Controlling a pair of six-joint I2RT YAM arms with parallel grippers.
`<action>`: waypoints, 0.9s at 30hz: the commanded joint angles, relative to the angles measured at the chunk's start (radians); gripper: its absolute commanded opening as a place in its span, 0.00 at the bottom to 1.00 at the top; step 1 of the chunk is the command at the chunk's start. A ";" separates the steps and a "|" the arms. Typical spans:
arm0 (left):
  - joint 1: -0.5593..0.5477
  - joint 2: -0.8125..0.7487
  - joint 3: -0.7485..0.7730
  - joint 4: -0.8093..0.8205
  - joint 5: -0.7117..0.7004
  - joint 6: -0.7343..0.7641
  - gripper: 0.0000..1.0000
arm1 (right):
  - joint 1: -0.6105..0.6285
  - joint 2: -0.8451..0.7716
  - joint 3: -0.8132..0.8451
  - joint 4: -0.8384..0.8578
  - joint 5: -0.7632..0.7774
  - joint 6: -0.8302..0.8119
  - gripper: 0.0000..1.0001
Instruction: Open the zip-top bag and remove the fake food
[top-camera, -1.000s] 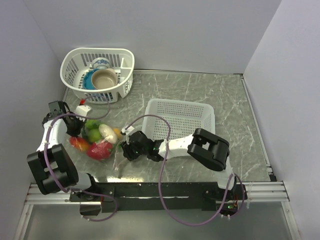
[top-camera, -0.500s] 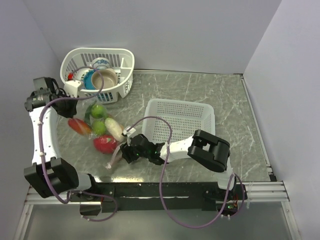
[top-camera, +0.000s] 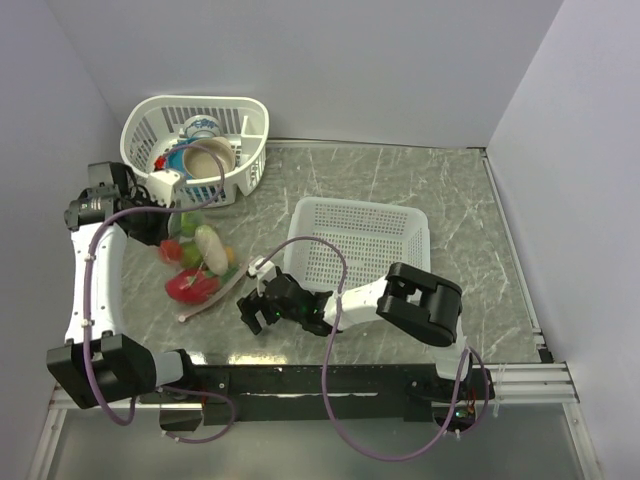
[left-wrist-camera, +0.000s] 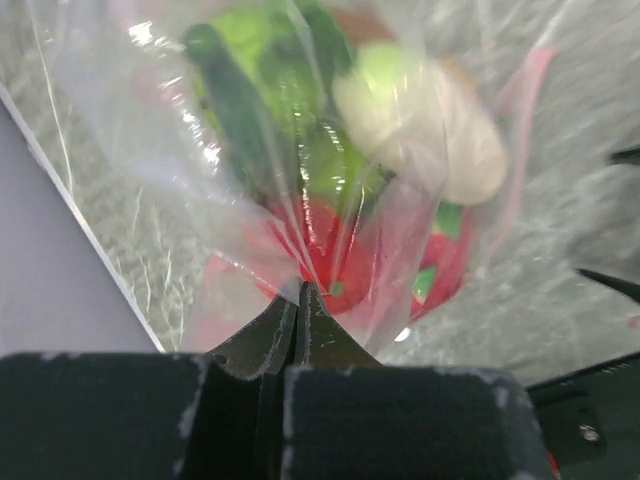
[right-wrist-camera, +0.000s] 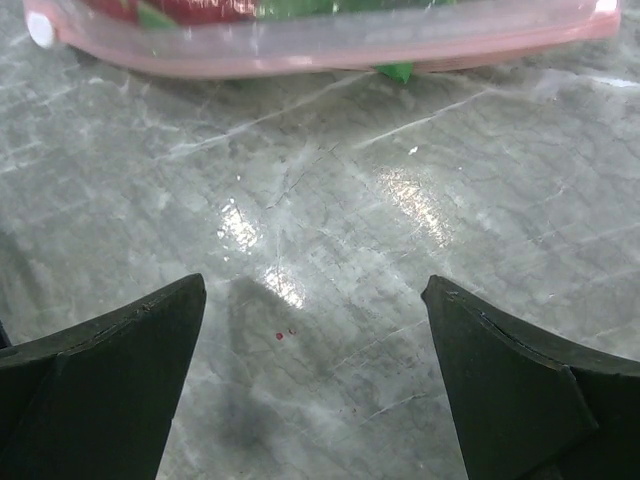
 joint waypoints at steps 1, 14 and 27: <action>0.001 -0.018 -0.112 0.167 -0.125 0.006 0.01 | 0.015 -0.032 0.013 -0.040 0.056 -0.053 1.00; 0.033 0.144 -0.488 0.681 -0.458 0.103 0.01 | -0.054 0.005 0.056 -0.003 -0.129 0.135 1.00; -0.159 0.281 -0.596 0.770 -0.504 0.013 0.01 | 0.047 -0.053 0.059 0.171 -0.099 -0.244 1.00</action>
